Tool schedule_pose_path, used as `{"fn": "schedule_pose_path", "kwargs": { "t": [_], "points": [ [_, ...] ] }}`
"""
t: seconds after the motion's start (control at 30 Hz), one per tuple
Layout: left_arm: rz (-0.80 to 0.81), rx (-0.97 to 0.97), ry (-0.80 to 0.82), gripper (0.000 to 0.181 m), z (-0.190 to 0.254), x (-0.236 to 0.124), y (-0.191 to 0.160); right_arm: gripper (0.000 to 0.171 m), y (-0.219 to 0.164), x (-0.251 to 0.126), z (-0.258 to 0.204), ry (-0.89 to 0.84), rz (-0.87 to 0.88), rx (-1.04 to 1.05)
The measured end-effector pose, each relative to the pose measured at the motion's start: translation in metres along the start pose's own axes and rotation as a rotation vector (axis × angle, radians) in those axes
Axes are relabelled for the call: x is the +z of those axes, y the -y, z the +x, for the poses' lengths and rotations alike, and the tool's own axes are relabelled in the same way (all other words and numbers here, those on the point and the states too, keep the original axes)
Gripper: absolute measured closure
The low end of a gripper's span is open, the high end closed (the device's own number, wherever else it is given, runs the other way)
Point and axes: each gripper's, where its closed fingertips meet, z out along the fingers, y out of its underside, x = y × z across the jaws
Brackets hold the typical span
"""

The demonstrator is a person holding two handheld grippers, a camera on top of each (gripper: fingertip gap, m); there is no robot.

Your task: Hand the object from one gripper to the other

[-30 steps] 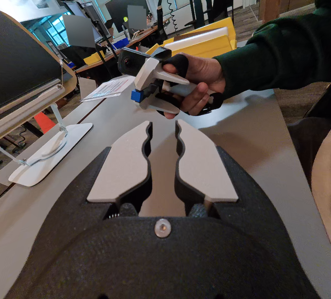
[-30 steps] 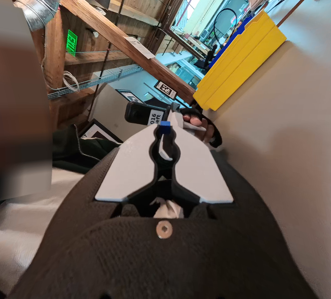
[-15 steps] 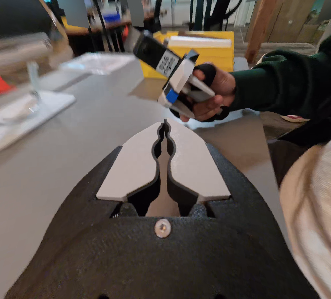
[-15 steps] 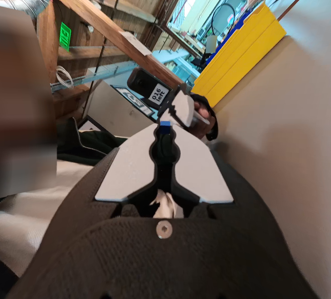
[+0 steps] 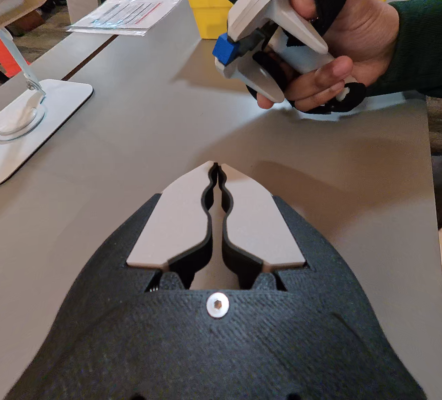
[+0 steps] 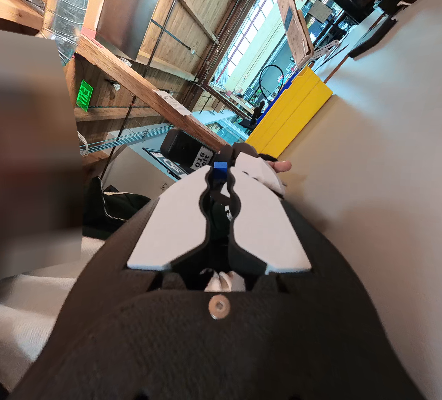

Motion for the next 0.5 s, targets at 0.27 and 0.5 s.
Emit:
{"fn": "schedule_pose_path", "kwargs": {
  "t": [0.27,0.5],
  "points": [
    [0.008,-0.07,0.016,0.166,-0.009,-0.002,-0.001,0.16,-0.013,0.008,-0.003,-0.004,-0.047,-0.023],
    [0.083,-0.128,0.038,0.111,-0.018,-0.002,0.005,0.16,-0.013,0.009,0.001,-0.014,-0.049,-0.024]
  ]
}}
